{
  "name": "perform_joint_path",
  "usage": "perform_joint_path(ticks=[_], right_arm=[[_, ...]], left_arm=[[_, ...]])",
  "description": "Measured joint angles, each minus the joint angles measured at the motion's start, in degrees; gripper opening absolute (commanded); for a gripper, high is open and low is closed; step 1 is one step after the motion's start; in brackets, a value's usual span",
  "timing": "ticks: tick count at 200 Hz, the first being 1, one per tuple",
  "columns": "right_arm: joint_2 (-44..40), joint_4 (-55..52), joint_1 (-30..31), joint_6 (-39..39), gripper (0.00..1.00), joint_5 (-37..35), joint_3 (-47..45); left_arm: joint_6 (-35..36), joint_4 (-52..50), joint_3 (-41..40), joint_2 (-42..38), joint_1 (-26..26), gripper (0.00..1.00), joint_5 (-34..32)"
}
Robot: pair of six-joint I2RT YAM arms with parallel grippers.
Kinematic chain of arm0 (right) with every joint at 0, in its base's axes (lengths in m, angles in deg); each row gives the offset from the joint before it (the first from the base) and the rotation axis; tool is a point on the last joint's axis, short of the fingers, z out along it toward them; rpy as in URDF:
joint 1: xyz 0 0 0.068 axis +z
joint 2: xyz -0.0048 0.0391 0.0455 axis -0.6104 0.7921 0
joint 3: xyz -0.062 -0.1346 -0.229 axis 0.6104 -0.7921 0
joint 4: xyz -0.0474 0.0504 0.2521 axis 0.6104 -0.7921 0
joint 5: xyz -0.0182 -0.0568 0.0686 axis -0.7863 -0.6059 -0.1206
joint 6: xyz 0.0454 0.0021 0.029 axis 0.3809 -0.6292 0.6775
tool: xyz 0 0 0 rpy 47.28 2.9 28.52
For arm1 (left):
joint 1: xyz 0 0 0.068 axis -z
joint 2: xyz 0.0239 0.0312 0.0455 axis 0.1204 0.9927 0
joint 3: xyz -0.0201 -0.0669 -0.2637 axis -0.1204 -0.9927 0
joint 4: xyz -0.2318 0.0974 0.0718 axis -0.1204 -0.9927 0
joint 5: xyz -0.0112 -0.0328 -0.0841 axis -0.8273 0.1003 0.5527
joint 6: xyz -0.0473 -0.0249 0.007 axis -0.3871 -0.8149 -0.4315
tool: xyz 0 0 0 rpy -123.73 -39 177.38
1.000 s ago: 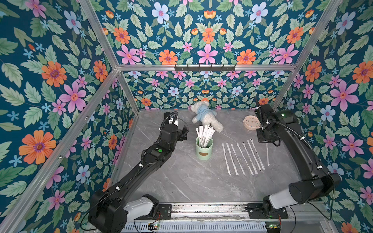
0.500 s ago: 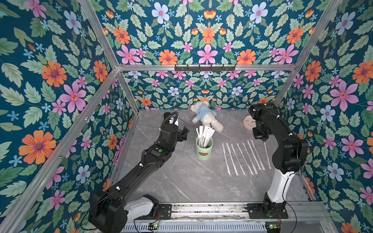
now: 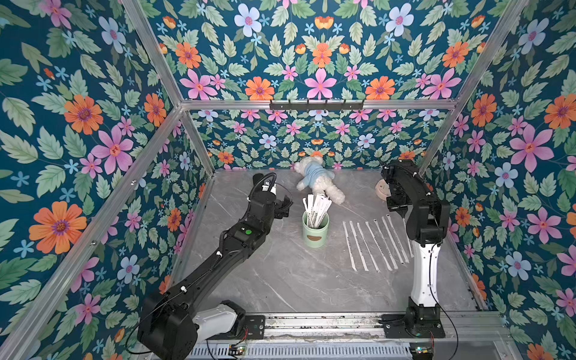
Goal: Take the straws out of the storage container
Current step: Place the straw at the center of the board.
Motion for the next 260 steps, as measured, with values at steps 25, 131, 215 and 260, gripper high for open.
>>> perform_joint_path(ticks=[25, 131, 215, 260], right_arm=[[1.03, -0.04, -0.63, -0.2, 0.0, -0.76, 0.07], [4.09, -0.07, -1.09, -1.77, 0.03, 0.74, 0.63], [6.73, -0.07, -1.95, -2.27, 0.12, 2.01, 4.48], [6.73, -0.04, -2.03, -2.25, 0.15, 2.05, 4.61]], left_arm=[[0.2, -0.07, 0.04, 0.42, 0.0, 0.97, 0.0], [0.26, -0.35, 0.22, 1.77, 0.0, 0.97, 0.0], [0.61, -0.48, 0.22, 1.4, 0.0, 0.97, -0.17], [0.61, -0.68, 0.22, 1.38, 0.0, 0.97, -0.17]])
